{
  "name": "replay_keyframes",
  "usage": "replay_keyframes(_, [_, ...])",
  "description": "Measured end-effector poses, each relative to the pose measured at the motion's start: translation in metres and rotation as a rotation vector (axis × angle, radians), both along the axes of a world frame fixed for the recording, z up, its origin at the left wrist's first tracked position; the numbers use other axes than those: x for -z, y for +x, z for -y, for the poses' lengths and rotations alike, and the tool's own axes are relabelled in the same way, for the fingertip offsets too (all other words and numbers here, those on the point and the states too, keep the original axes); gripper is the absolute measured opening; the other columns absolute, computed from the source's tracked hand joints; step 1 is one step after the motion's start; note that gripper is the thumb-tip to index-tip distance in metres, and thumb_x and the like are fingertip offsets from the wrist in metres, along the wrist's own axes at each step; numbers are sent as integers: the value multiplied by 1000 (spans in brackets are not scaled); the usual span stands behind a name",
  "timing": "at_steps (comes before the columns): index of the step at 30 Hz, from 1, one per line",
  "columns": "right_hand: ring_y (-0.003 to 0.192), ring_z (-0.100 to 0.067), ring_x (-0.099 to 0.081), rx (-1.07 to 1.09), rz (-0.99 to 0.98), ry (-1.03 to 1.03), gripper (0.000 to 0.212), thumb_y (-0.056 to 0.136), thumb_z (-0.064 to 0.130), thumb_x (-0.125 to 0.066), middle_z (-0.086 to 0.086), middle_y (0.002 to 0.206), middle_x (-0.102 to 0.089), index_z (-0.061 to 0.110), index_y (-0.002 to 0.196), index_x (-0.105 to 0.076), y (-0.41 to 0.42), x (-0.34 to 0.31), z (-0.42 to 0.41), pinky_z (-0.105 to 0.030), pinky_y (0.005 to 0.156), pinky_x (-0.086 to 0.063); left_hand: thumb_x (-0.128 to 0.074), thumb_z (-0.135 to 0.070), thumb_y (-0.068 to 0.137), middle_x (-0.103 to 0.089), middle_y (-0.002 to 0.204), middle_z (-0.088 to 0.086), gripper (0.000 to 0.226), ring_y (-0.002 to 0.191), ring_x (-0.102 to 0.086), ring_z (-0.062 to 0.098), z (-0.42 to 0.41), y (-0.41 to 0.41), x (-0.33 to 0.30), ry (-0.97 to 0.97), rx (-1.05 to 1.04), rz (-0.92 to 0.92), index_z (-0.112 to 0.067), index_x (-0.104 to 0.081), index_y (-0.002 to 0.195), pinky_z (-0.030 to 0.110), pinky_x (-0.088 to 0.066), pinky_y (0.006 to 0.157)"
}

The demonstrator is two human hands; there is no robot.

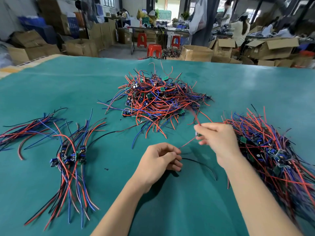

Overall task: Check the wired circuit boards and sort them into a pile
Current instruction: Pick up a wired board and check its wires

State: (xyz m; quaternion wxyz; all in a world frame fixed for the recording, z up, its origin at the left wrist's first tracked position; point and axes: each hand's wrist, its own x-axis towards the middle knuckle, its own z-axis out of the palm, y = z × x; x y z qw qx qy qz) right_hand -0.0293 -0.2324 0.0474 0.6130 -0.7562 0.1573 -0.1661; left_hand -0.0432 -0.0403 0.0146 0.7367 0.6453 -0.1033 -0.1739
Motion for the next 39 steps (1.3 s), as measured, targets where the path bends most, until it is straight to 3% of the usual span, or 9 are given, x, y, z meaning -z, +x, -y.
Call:
replay_keyframes(2, [62,-14,-65,-40,47,365,7,84,11,-78,-8,76,-73,9,78,-80,-16,-7,4,-18,55,-52,-45,10,97,-66,86,19,17,67,-66,21,0,-1,1,3,-4,6,13,-62,102,25,-55,62])
replay_keyframes(5, [71,-11,-69,-133,89,628,9,74,21,-77,-5,89,-77,16,78,-82,-29,-12,2,-17,62,-54,-47,9,97,-69,87,16,18,67,-67,21,2,-2,0,-11,-42,13,6,-62,106,24,-54,58])
replay_keyframes(11, [72,-9,-71,-247,103,946,13,79,19,-71,0,93,-78,18,82,-83,-30,-15,1,-18,62,-54,-57,-9,96,-49,64,0,7,41,-35,10,-5,5,-2,-168,-251,-111,-12,-57,90,17,-20,34])
replay_keyframes(17, [65,-8,-60,-432,189,1160,18,84,14,-66,-2,100,-76,8,93,-80,-34,-19,10,-17,58,-49,-65,-16,85,-44,63,-4,3,40,-22,5,-17,10,-8,-346,-198,-219,-15,-62,86,14,-16,32])
replay_keyframes(19, [64,-8,-61,-464,193,1131,18,83,13,-66,-3,99,-76,8,91,-80,-36,-21,9,-17,57,-49,-71,-23,76,-50,66,-2,15,42,-28,6,-18,10,-8,-330,-124,-203,-15,-65,87,14,-19,32])
replay_keyframes(23, [65,-15,-64,-416,71,701,16,78,12,-69,-7,83,-72,12,88,-82,-36,-10,-20,-24,58,-52,-67,-36,89,-70,88,13,30,58,-59,15,-6,-3,-8,-211,156,-124,-8,-69,101,19,-39,43])
replay_keyframes(27, [66,-15,-62,-285,23,415,13,82,3,-76,-6,77,-71,11,90,-80,-35,5,-42,-24,61,-51,-68,-34,91,-70,85,16,33,68,-65,21,-1,-6,-5,-137,131,-66,-1,-65,97,24,-51,58])
replay_keyframes(32, [73,-14,-69,-221,26,367,12,80,3,-80,-4,82,-77,9,91,-79,-33,10,-43,-22,66,-53,-63,-23,93,-63,75,10,23,60,-61,18,3,-8,-4,-125,52,-72,0,-63,90,24,-50,54])
replay_keyframes(39, [70,-11,-69,-240,32,517,11,83,-1,-73,-16,89,-76,9,85,-78,-32,8,-46,-18,55,-51,-63,-25,95,-65,91,21,22,73,-62,20,8,-10,-3,-102,-45,13,-6,-68,87,27,-50,56])
